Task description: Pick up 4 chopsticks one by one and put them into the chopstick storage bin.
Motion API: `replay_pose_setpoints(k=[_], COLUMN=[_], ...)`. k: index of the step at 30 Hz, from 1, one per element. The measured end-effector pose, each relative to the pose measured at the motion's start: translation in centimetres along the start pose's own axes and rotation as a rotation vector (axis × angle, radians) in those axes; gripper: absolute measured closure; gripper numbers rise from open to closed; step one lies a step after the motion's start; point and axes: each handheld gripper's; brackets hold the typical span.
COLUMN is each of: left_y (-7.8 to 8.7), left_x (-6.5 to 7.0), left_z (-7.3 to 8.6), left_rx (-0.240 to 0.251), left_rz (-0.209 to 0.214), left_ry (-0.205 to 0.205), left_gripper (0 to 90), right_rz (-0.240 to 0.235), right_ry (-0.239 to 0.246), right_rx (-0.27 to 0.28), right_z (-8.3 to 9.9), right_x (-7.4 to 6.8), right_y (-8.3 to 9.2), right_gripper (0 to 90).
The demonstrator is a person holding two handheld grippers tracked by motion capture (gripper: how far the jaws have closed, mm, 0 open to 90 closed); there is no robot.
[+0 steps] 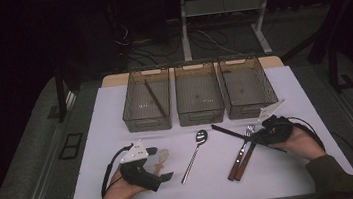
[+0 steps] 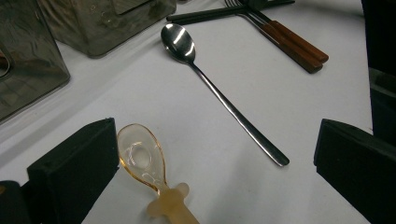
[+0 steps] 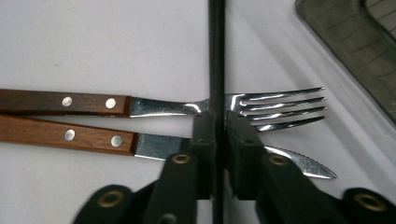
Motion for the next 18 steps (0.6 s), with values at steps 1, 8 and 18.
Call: replay_pose_setpoints(k=[1,8,18], left_y=[0.0,0.0,0.1], left_x=[0.0,0.0,0.0], left_z=[0.0,0.0,0.0], left_rx=[0.001,0.002,0.003], left_rz=[0.000,-0.002,-0.004], left_ry=[-0.001,-0.001,0.003], left_gripper=[0.0,0.0,0.0], right_rz=[0.003,0.003,0.023], right_ry=[-0.004,-0.020,0.000], right_rx=[0.008,0.070,0.101], right_z=[0.0,0.1,1.8], right_x=[0.0,0.0,-0.6], right_y=[0.1,1.1,2.6], right_gripper=[78.7,70.7,73.9])
Point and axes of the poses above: each handheld gripper's, and its own axes: y roughly backward along the jaws, z roughly out of its underside, x roughly to its right, and after that the axes turned 14 degrees about -y, right-handed
